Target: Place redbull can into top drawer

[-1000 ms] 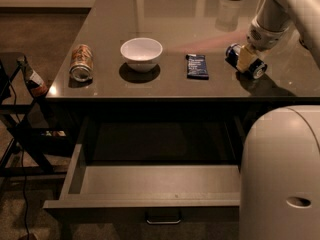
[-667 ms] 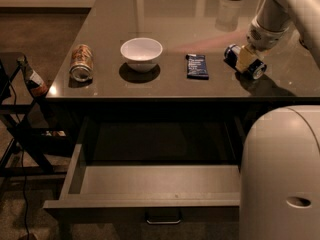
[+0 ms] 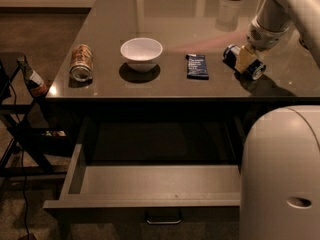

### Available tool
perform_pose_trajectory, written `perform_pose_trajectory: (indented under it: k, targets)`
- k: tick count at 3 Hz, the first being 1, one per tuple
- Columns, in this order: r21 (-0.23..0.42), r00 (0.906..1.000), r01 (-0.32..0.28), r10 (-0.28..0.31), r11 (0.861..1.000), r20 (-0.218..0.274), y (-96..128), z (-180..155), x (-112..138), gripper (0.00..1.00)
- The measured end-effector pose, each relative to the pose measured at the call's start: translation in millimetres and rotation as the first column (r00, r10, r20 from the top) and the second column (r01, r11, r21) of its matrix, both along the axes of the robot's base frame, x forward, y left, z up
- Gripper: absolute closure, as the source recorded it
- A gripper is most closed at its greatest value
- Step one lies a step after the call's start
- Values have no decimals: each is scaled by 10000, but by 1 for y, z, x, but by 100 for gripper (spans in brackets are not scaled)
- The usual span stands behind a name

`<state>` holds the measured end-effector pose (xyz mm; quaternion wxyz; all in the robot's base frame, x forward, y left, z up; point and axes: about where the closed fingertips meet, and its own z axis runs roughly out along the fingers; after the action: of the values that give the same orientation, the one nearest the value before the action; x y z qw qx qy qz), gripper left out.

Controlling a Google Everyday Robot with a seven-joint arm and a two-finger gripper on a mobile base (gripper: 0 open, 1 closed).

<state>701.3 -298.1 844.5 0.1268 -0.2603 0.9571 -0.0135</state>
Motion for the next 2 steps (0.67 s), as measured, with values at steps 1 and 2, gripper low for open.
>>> perform_pose_trajectory:
  k: [1,2]
  targets:
    - [302,9999,129,-131,9995,63,-7,1,-11,100]
    - [625,9997,215,-222,9978,101,-13,4,-28,100]
